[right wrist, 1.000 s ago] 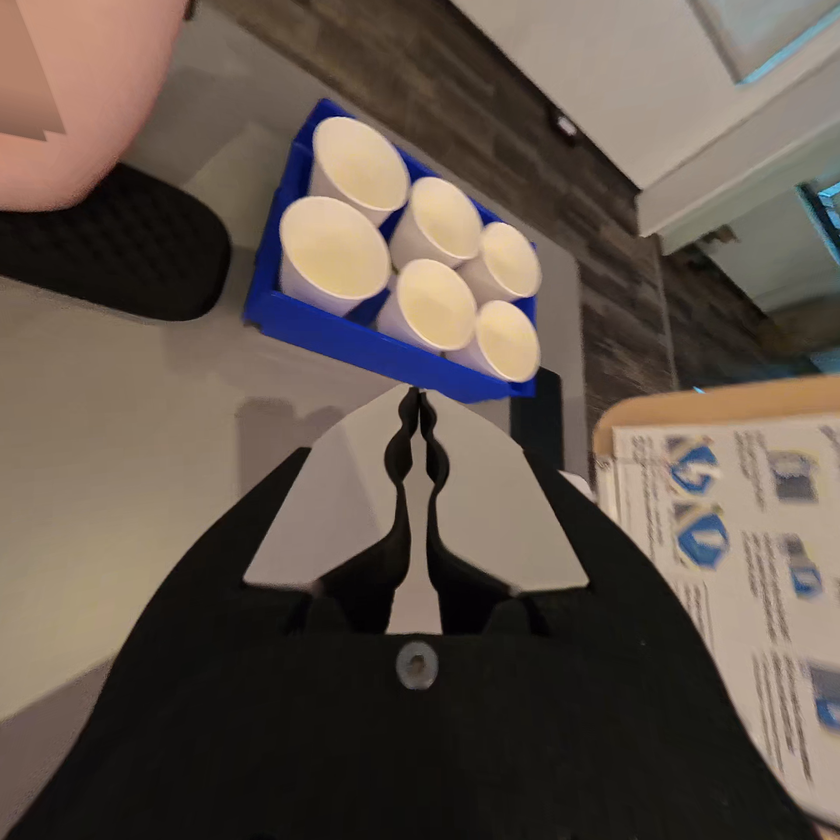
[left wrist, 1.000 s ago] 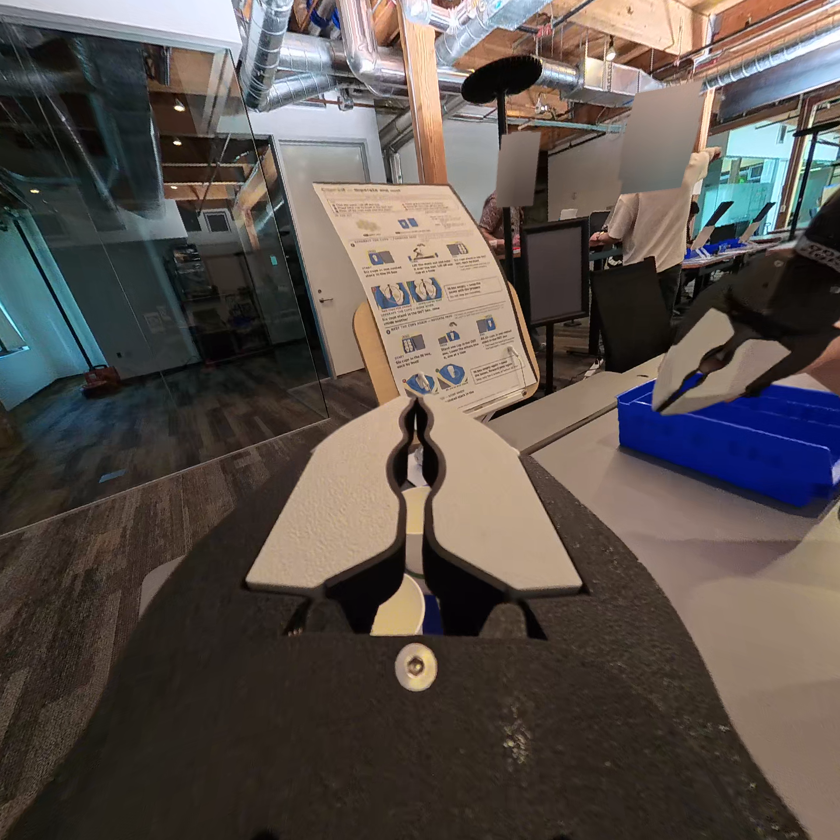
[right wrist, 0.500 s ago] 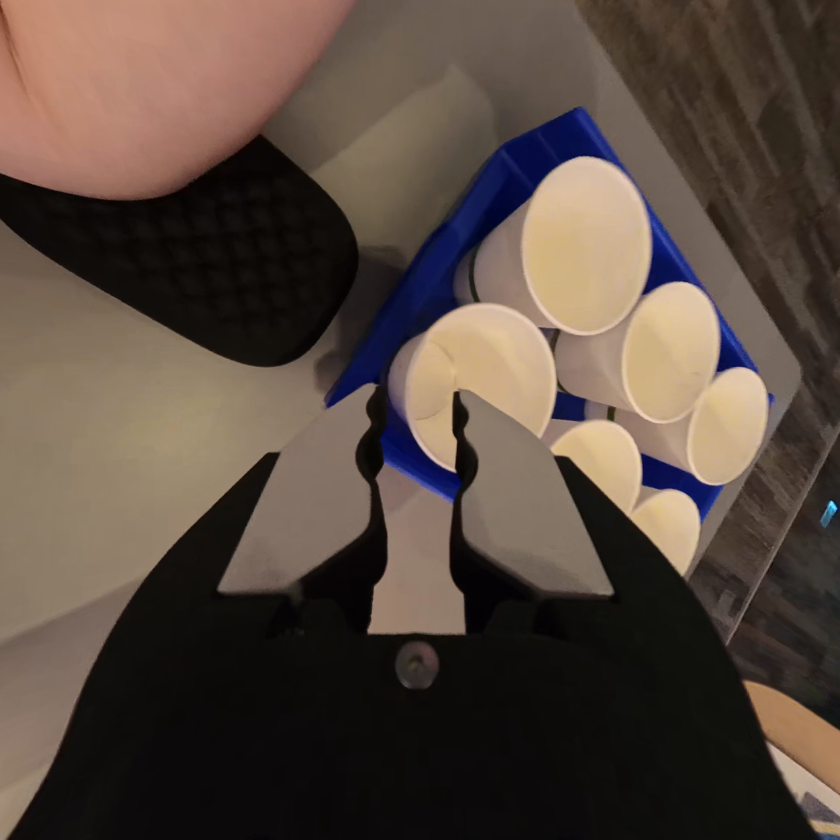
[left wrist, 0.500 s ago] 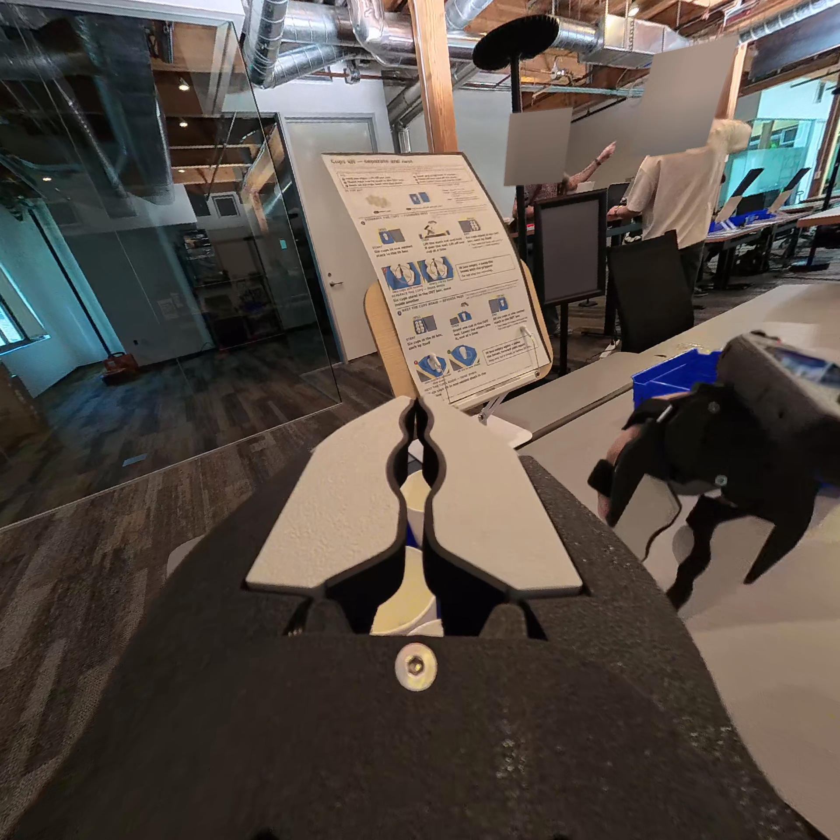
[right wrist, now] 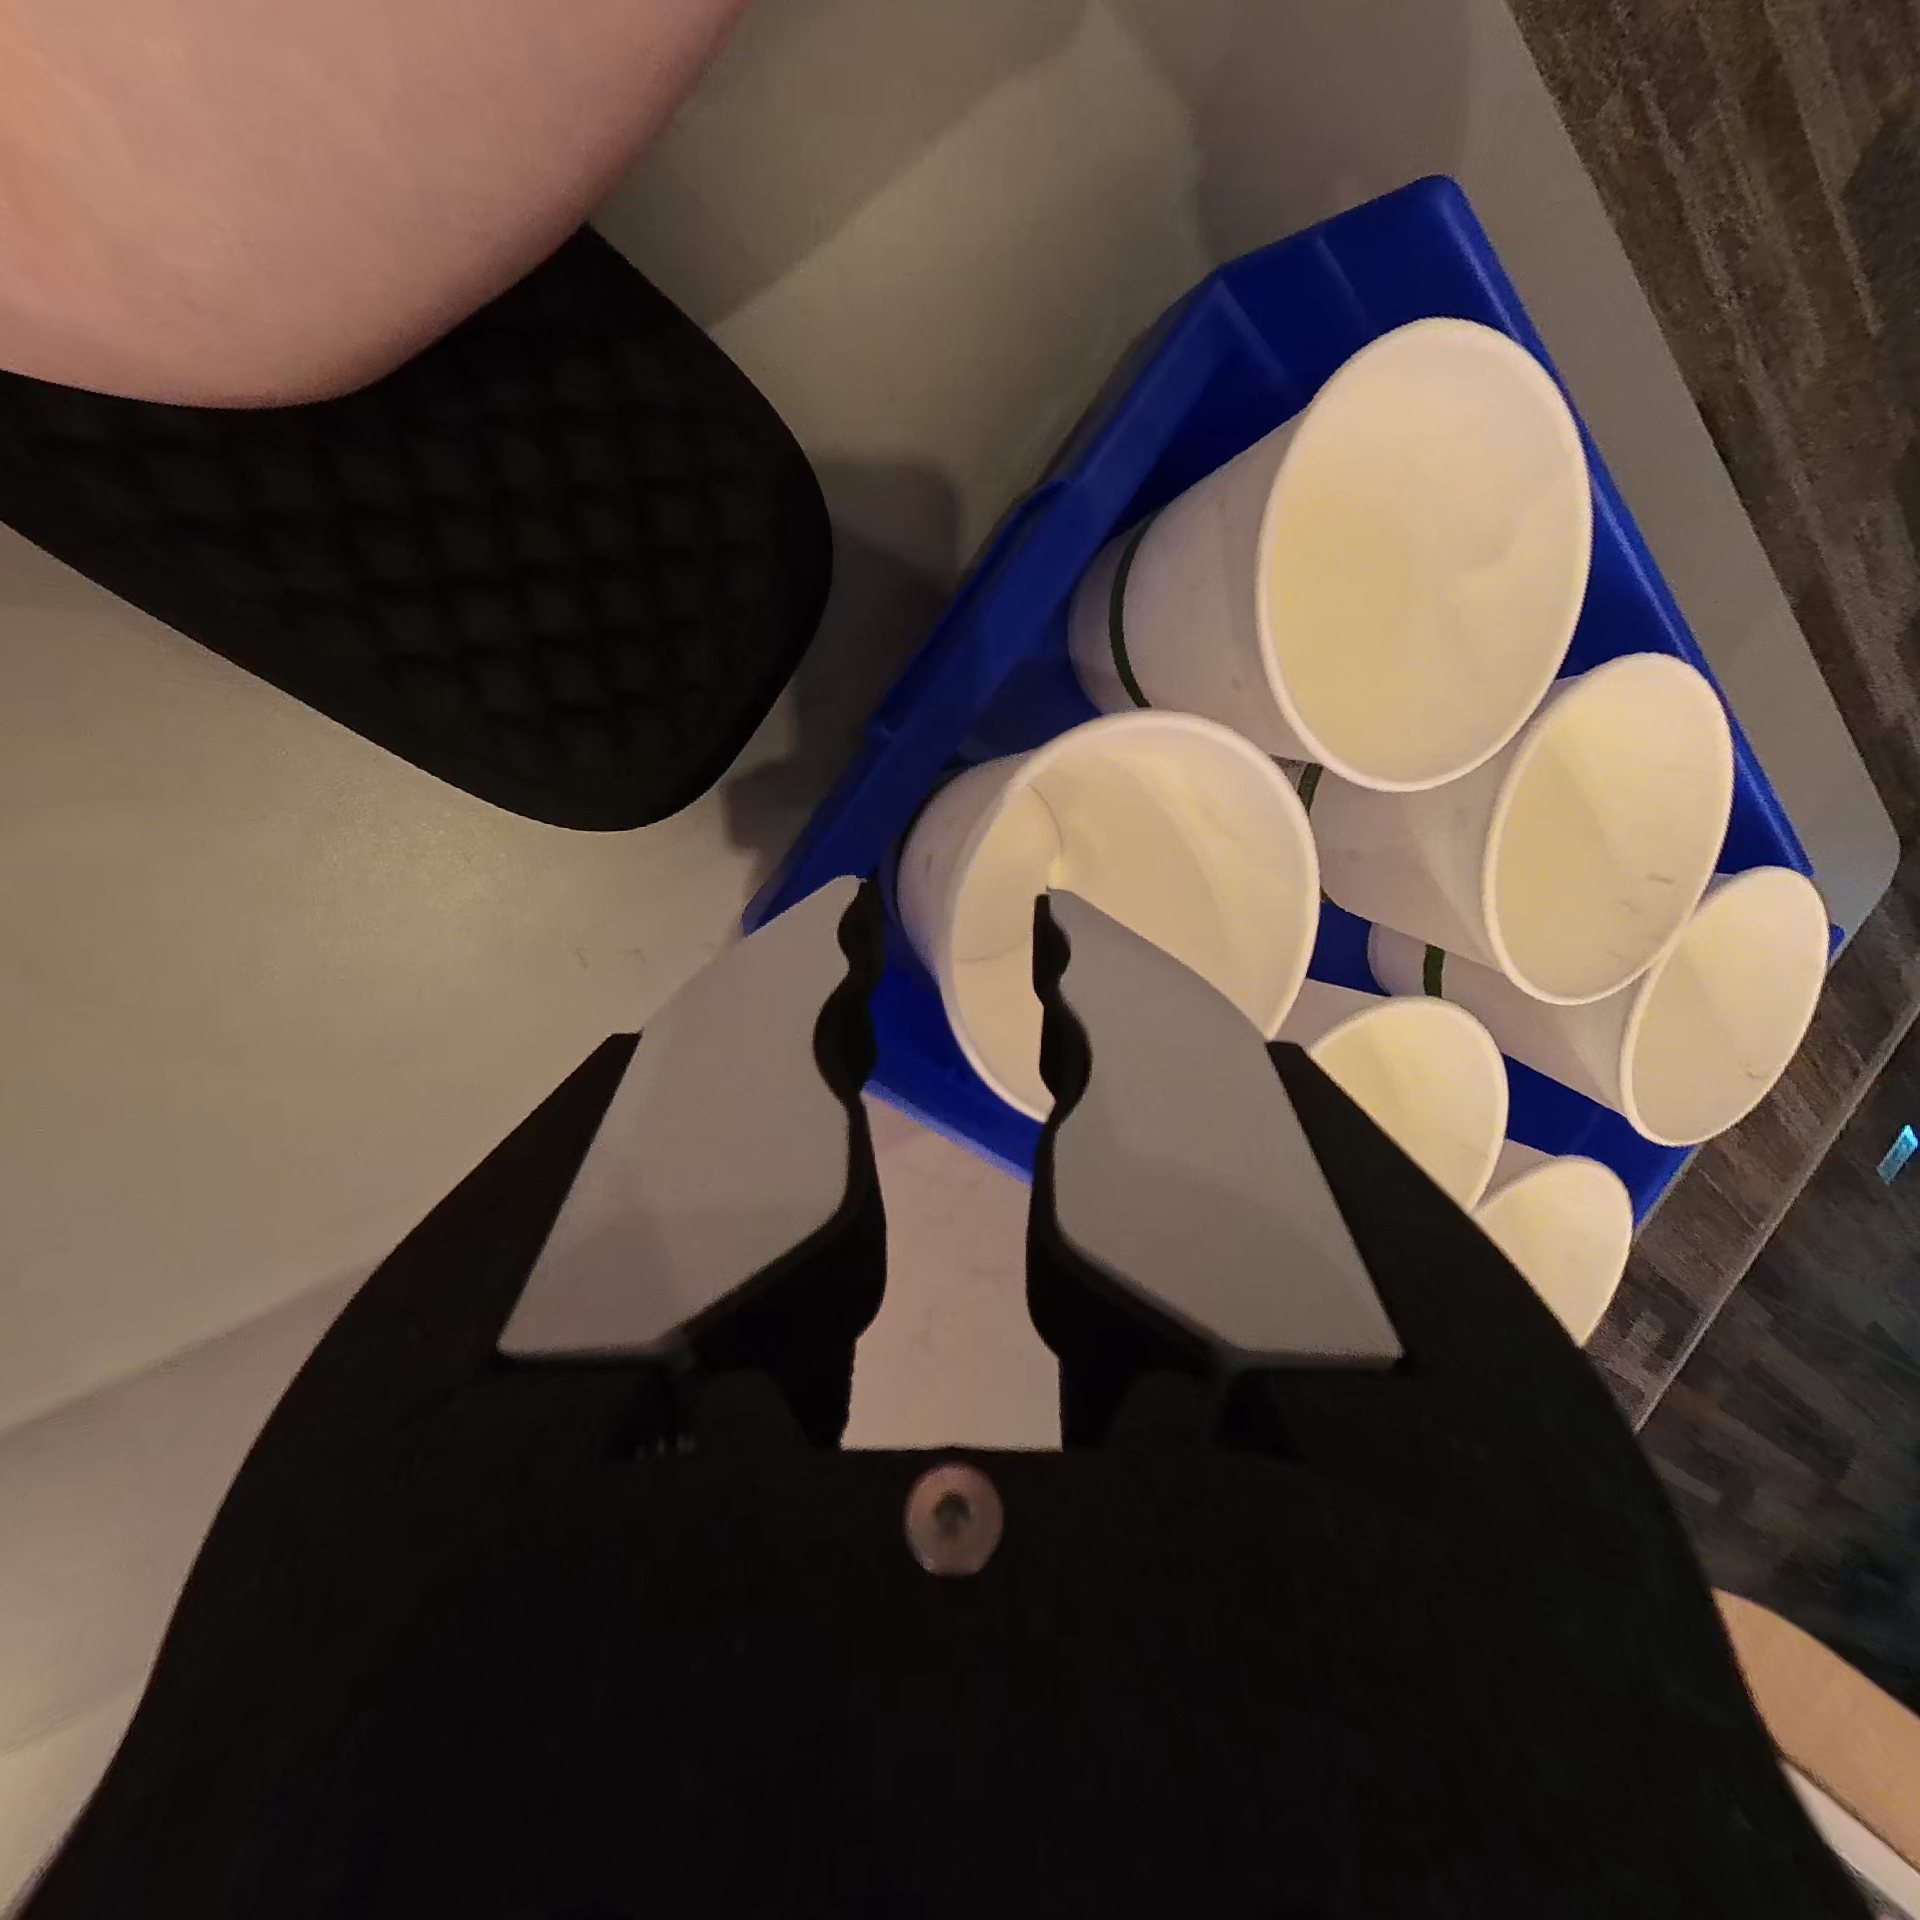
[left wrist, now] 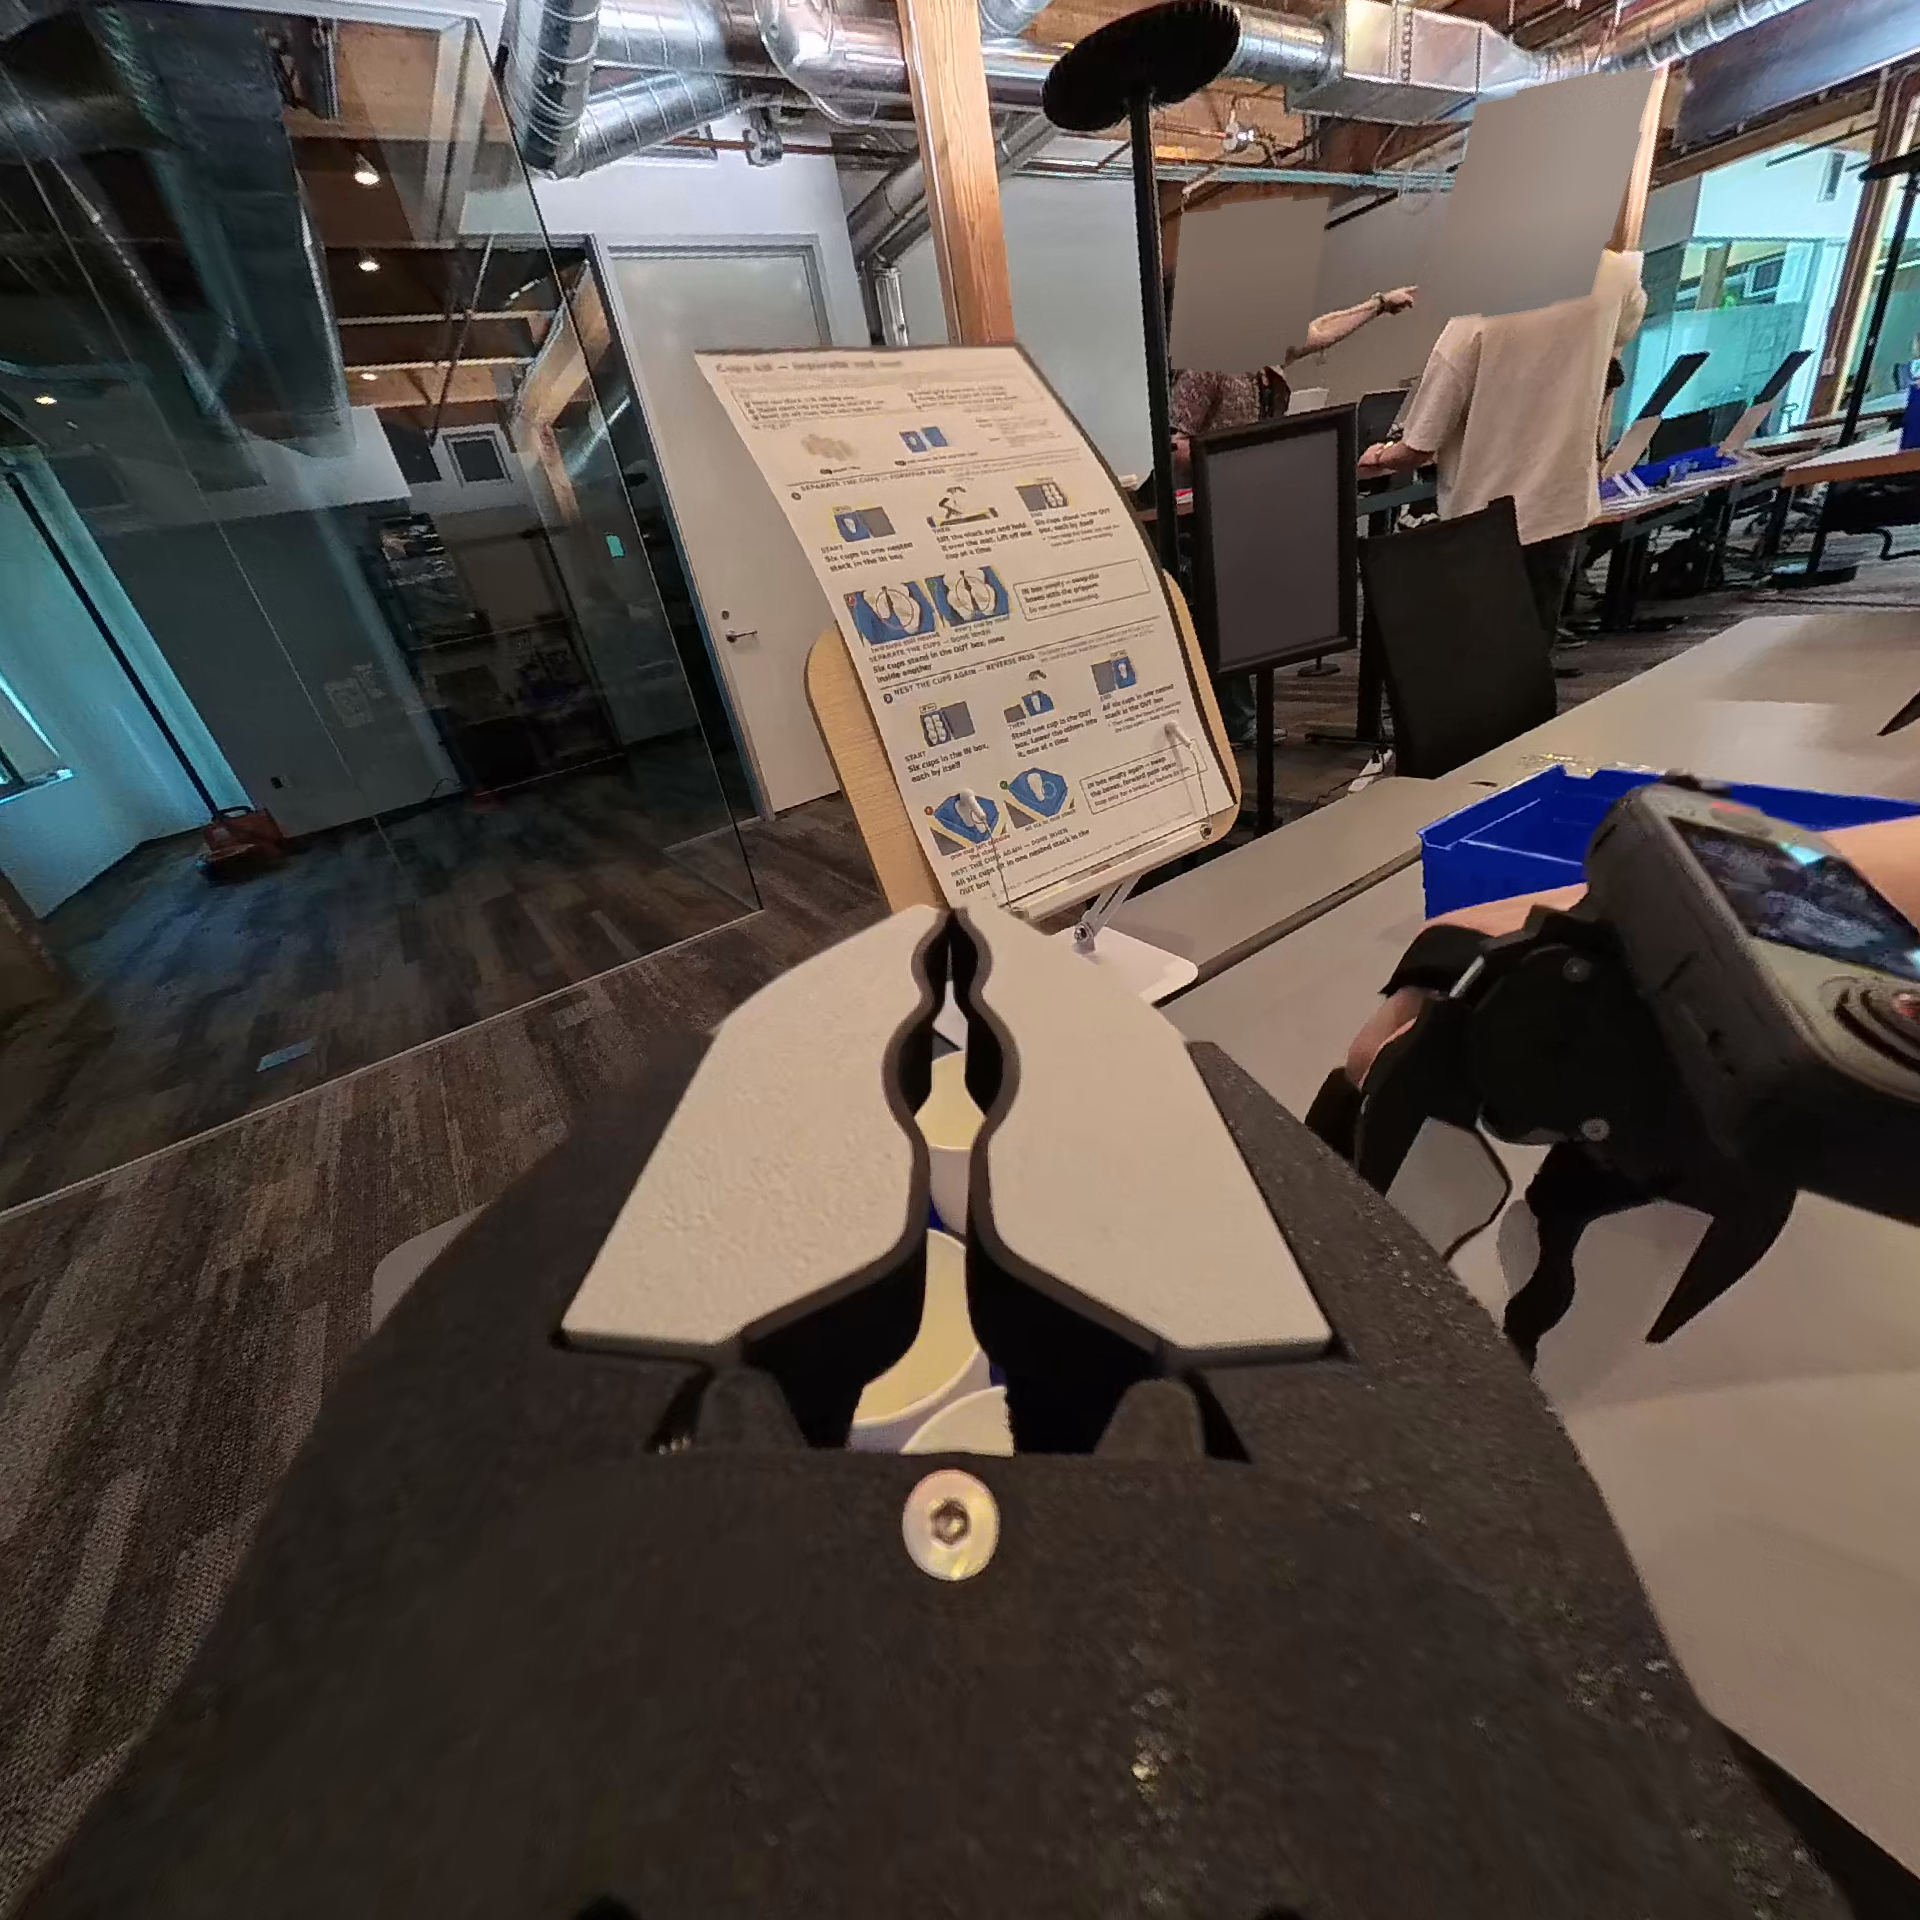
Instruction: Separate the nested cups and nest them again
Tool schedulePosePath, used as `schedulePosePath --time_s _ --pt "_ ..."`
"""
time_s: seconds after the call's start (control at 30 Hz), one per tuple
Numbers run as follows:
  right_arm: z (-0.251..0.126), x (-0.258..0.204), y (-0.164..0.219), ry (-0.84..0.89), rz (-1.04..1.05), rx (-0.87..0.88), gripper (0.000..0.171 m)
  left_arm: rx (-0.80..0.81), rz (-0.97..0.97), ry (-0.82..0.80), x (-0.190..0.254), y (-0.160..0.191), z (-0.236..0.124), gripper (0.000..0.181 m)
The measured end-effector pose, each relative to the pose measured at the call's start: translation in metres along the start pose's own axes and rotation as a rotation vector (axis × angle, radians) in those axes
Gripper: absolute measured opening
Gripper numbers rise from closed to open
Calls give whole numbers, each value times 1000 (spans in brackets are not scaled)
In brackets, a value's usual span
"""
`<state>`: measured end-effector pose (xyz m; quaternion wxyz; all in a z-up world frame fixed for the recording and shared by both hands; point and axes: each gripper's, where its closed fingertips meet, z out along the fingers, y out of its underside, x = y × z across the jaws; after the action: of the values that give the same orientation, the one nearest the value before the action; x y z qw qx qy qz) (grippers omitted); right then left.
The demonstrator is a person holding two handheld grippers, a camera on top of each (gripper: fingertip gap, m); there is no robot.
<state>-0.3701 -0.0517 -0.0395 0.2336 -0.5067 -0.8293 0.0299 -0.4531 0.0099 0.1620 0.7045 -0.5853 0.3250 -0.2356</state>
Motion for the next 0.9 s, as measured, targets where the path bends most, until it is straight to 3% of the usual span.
schedulePosePath --time_s 0.3,0.47,0.6,0.73,0.9 --pt "-23 4 8 61 27 23 28 -23 27 2 4 1 6 0" --pt "-67 20 18 209 63 82 30 -2 59 -5 8 -6 11 0" --pt "-144 57 36 491 144 171 37 58 85 -19 14 -22 17 0" --pt "-256 95 72 920 282 248 43 117 126 -94 15 -40 18 1" --pt "-389 89 124 1361 455 328 58 202 171 -255 10 -66 6 4"
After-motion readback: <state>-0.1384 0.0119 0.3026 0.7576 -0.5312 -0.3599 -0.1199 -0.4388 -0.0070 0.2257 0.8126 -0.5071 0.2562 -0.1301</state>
